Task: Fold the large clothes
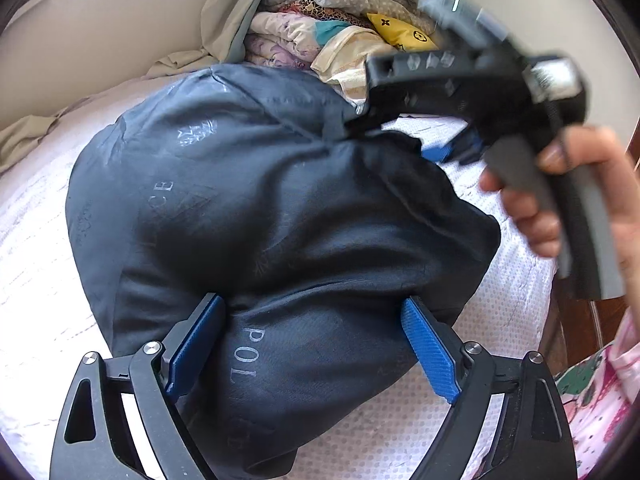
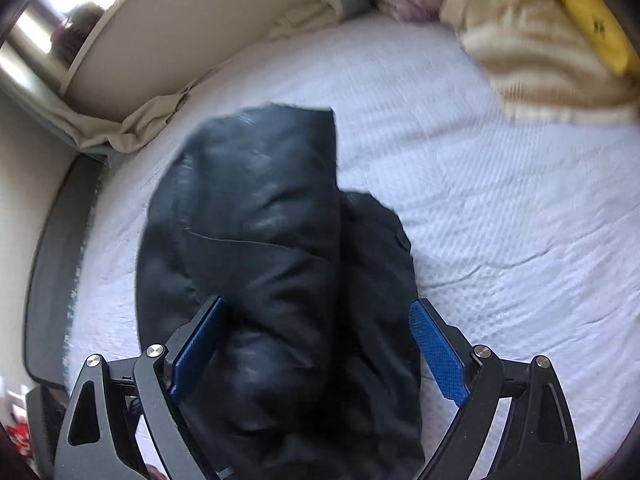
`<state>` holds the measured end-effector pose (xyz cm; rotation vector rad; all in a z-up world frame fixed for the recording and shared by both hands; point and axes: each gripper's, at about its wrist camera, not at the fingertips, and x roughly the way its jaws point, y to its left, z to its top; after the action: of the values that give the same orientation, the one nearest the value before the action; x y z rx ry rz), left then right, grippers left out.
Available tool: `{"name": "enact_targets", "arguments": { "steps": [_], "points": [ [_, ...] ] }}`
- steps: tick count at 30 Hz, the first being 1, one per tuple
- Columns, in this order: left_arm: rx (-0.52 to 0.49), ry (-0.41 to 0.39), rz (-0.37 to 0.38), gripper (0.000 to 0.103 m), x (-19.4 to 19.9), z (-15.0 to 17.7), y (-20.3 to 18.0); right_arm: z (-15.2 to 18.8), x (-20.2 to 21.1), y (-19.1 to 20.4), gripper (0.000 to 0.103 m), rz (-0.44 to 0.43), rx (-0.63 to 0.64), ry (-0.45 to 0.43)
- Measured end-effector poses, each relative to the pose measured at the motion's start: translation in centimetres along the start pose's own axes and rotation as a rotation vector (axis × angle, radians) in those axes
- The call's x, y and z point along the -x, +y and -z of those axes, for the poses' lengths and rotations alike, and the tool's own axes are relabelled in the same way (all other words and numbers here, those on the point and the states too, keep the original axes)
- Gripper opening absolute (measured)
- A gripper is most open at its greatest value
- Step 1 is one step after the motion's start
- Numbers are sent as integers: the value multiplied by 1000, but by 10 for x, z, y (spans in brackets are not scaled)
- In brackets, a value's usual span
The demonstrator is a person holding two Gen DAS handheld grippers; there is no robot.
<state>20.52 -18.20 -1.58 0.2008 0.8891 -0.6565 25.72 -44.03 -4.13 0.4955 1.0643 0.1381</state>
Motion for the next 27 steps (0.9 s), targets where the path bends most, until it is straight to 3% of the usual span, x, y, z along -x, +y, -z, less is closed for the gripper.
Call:
{"name": "enact_targets", "arguments": {
  "steps": [5, 7, 9, 12, 18, 20, 24, 27],
  "points": [
    [79, -2, 68, 98, 3, -6, 12, -2, -43, -40, 98, -184, -114, 120],
    [116, -13, 107, 100, 5, -8, 18, 1, -61, -60, 101, -301, -197, 168],
    [143, -20, 143, 100, 9, -11, 24, 1, -67, -68, 102, -349, -215, 177],
    [201, -25, 176, 100, 26, -19, 36, 1, -67, -66, 102, -342, -198, 181],
    [373, -135, 157, 102, 77, -34, 97, 2, -70, -59, 102, -331, -183, 185],
    [424, -103, 137, 102, 77, -38, 121, 1, -71, -58, 102, -330, -183, 189],
    [507, 39, 137, 102, 45, -31, 158, 3, -71, -57, 102, -334, -185, 189],
    [593, 97, 224, 102, 14, -15, 172, 0, -74, -55, 102, -340, -186, 190]
  ]
}}
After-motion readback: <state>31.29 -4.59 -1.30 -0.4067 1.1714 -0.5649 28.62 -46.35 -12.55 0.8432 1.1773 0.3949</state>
